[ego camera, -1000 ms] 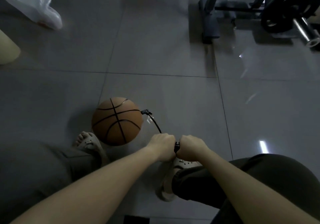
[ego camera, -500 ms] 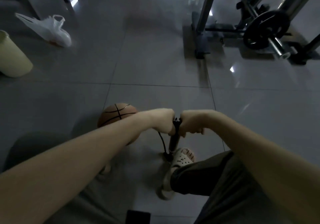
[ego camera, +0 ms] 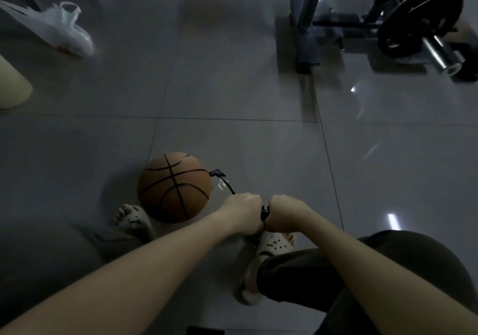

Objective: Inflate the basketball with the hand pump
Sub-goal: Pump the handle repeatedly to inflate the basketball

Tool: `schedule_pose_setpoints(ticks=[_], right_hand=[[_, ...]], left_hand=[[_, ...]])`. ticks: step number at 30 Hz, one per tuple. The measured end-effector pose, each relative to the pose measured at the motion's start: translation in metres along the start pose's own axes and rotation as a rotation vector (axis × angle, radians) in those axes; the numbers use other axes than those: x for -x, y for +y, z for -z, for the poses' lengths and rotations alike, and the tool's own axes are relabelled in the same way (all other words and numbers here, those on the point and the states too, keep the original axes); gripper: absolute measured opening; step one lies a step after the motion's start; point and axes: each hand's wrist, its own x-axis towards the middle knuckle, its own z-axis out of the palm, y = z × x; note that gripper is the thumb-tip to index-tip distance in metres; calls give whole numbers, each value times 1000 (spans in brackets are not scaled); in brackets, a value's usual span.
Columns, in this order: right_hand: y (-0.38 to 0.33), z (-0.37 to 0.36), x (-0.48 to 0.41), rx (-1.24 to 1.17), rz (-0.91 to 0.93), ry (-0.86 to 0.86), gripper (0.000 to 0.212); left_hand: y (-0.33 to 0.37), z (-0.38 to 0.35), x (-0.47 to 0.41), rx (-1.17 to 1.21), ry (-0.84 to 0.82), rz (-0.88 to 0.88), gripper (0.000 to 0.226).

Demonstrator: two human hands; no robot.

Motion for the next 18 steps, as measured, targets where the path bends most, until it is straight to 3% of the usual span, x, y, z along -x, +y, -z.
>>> schedule_pose_setpoints(ticks=[10,13,18], right_hand=[[-2,-30,-4,27,-24,-27,21],[-14,-11,20,12,-20,-114,23],[-29,73,72,-11,14,-138,17]], left_hand=[[-5,-29,2,1,-57,17,23],[2,-7,20,-24,-113,3,22],[17,79,56,34,-43,-20,19]])
